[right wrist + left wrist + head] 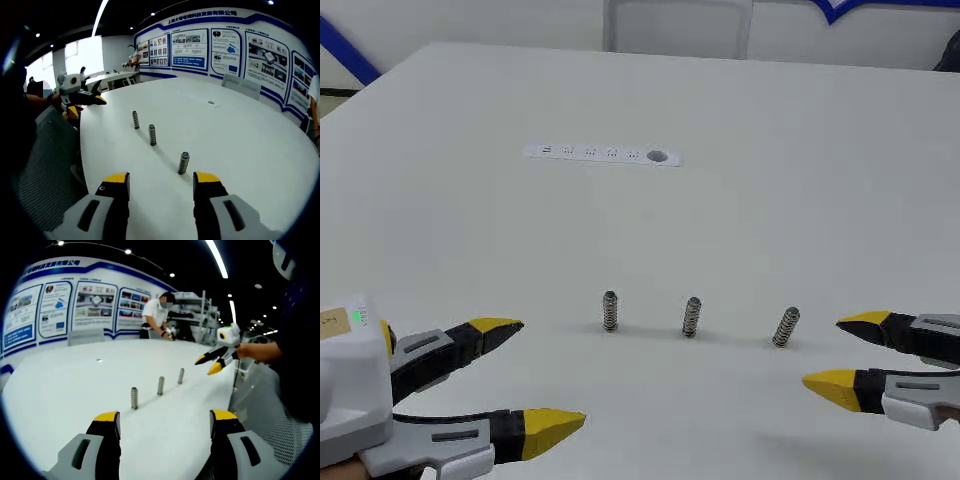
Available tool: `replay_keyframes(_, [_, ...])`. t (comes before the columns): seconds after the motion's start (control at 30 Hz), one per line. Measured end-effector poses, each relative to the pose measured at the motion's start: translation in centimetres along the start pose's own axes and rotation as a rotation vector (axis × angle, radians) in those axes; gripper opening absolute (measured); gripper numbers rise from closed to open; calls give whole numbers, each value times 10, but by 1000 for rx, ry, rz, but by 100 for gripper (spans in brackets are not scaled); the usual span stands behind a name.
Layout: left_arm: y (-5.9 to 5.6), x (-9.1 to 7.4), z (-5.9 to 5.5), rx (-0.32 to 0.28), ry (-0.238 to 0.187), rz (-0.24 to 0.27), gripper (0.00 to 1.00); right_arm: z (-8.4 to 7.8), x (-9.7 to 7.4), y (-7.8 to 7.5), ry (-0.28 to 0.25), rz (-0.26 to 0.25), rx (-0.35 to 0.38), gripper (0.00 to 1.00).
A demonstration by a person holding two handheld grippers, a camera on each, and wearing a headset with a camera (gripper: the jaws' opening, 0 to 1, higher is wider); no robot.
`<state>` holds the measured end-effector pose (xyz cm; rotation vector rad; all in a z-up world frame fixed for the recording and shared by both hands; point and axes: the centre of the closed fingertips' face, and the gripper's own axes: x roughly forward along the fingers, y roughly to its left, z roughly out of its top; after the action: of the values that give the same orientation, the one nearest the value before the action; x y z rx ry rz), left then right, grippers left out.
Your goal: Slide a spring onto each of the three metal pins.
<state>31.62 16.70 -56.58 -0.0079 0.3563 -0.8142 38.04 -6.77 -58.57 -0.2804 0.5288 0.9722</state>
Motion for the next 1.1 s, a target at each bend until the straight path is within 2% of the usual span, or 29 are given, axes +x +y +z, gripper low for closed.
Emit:
replay_keyframes(0.27, [2,1,-3,-7,5,2,74,-9,-8,1,-29,1,5,55])
replay_keyframes(0.6, [3,3,-5,-13,11,-1,74,-21,-20,-7,-47,-34,46,57])
replay_keyframes(1.1, [6,4,-8,-18,19,-1,74,-17,-18,-5,-48,-26,18,60])
